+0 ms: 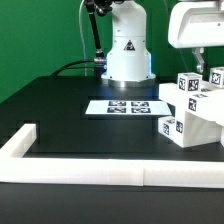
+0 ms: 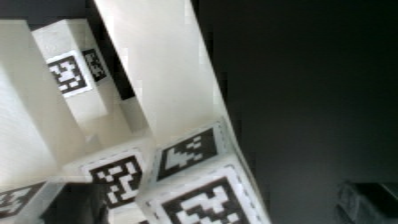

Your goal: Assemble chair

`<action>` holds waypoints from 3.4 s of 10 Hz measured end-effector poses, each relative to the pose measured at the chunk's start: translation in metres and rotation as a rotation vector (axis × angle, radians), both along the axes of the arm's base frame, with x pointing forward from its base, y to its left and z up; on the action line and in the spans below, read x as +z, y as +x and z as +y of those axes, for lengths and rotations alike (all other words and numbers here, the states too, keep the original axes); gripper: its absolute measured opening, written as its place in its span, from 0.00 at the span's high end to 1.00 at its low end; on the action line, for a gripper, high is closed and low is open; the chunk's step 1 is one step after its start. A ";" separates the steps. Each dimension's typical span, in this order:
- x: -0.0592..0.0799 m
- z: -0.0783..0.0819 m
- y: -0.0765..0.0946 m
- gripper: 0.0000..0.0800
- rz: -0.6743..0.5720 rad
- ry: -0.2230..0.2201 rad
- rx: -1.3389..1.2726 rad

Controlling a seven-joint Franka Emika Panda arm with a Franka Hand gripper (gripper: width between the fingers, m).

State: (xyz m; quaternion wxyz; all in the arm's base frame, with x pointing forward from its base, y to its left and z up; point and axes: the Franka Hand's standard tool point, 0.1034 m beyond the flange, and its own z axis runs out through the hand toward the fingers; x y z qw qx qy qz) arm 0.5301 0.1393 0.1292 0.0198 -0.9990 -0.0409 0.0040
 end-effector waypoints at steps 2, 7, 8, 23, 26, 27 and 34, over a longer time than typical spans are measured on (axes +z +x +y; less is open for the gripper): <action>0.000 -0.001 0.000 0.19 0.000 0.000 -0.002; 0.000 0.000 0.001 0.65 -0.001 0.000 -0.001; 0.001 0.000 0.001 0.65 0.000 0.000 -0.026; 0.004 -0.001 -0.002 0.64 0.030 0.056 -0.763; 0.001 0.006 -0.005 0.25 0.019 0.046 -0.549; -0.001 0.007 -0.005 0.20 0.015 0.045 -0.461; 0.004 -0.007 -0.010 0.19 -0.002 0.045 -0.234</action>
Offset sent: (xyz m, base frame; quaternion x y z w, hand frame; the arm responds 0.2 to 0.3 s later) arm 0.0000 0.0000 0.0000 0.0000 0.0000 0.0000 1.0000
